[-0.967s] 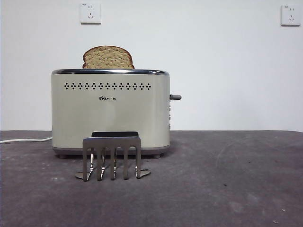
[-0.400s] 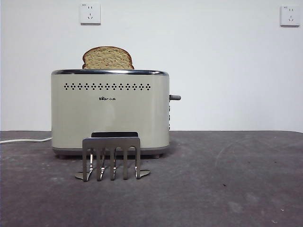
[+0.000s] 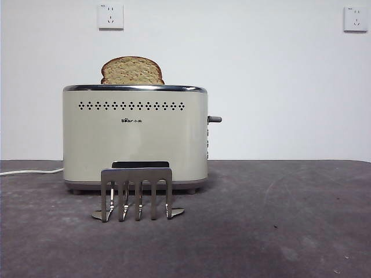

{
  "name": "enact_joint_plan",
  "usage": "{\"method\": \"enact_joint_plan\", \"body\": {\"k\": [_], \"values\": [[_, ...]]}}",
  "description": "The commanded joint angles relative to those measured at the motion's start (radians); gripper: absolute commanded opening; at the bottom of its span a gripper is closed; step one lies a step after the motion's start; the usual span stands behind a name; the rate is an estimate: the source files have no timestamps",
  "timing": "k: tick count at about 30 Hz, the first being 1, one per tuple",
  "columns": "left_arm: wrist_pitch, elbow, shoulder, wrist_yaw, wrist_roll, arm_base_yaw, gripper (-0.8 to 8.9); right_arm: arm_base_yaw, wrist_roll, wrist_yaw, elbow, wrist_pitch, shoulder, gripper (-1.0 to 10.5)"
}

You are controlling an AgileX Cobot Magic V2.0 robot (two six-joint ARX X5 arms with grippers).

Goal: Pick up a slice of bread from the rack,put the bread on the toaster,press the button

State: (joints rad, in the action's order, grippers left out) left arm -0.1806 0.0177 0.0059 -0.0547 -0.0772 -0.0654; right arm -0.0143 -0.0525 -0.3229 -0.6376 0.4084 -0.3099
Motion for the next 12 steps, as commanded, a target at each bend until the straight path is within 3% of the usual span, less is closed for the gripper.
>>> {"method": "enact_joint_plan", "body": {"k": [1, 5, 12], "values": [[0.000, -0.014, -0.004, 0.002, 0.006, -0.003, -0.04, 0.003, 0.044, 0.052, 0.155, -0.105, 0.065, 0.0], [0.000, -0.014, -0.004, 0.002, 0.006, -0.003, -0.04, 0.014, 0.063, 0.153, 0.294, -0.188, 0.153, 0.0], [0.000, -0.014, -0.004, 0.002, 0.006, -0.003, -0.04, 0.052, 0.061, 0.172, 0.435, -0.226, 0.240, 0.0]]}}
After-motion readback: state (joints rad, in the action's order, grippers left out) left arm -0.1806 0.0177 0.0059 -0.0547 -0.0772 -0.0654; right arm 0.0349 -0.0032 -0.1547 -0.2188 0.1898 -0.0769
